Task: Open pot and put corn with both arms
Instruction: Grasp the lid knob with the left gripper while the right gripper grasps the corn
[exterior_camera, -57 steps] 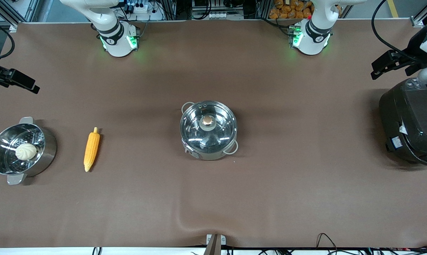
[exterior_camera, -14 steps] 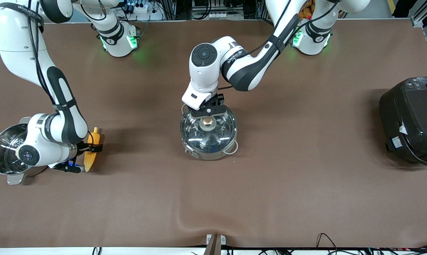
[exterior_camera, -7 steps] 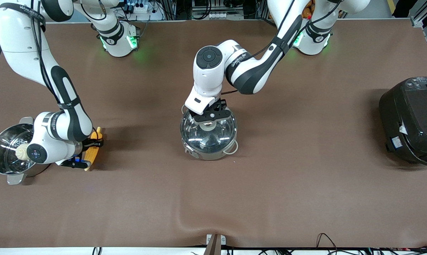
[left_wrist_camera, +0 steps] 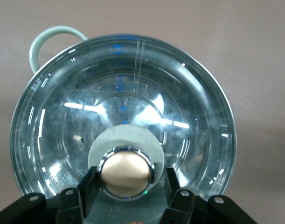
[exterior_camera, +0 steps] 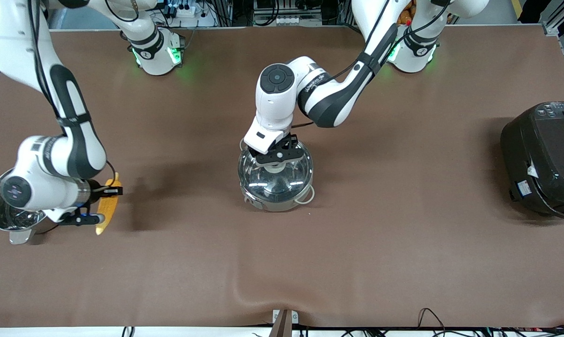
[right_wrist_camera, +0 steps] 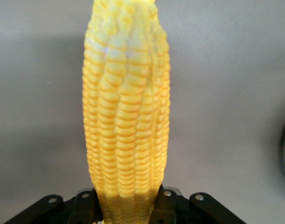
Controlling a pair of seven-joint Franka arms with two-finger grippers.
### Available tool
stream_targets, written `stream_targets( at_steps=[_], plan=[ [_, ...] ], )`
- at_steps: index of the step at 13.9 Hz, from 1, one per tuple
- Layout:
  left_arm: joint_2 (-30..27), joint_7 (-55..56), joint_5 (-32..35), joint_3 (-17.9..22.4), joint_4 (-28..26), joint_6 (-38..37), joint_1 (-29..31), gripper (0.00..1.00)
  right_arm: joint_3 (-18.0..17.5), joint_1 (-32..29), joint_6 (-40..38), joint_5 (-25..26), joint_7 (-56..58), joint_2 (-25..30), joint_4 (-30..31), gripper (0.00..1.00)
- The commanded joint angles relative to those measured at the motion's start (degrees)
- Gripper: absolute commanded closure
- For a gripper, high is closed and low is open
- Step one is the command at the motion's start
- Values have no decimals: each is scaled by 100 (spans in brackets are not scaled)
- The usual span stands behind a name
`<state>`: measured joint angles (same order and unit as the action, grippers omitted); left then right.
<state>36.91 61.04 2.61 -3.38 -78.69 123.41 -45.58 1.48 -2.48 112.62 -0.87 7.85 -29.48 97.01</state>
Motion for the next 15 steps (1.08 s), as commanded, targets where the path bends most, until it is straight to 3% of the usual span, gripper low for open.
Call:
stream_targets(
  at_steps=[1, 7, 9, 10, 11, 15],
  plan=[
    [123, -40, 143, 118, 135, 78, -48, 36, 2, 212, -721, 69, 155, 215, -497, 100],
    [123, -49, 143, 110, 135, 78, -57, 44, -16, 591, -820, 43, 426, 328, -851, 100],
    [114, -49, 143, 110, 135, 78, -48, 67, -25, 626, -986, -18, 690, 417, -851, 100],
    [106, -49, 143, 110, 126, 78, -48, 87, -77, 643, -1022, -27, 770, 426, -851, 100],
    [88, -40, 143, 110, 135, 78, -39, 100, -191, 626, -1022, -27, 788, 426, -851, 100],
    [-209, -5, 73, 110, 126, -36, -4, 100, -534, 617, -1031, -36, 955, 557, -851, 100]
  ],
)
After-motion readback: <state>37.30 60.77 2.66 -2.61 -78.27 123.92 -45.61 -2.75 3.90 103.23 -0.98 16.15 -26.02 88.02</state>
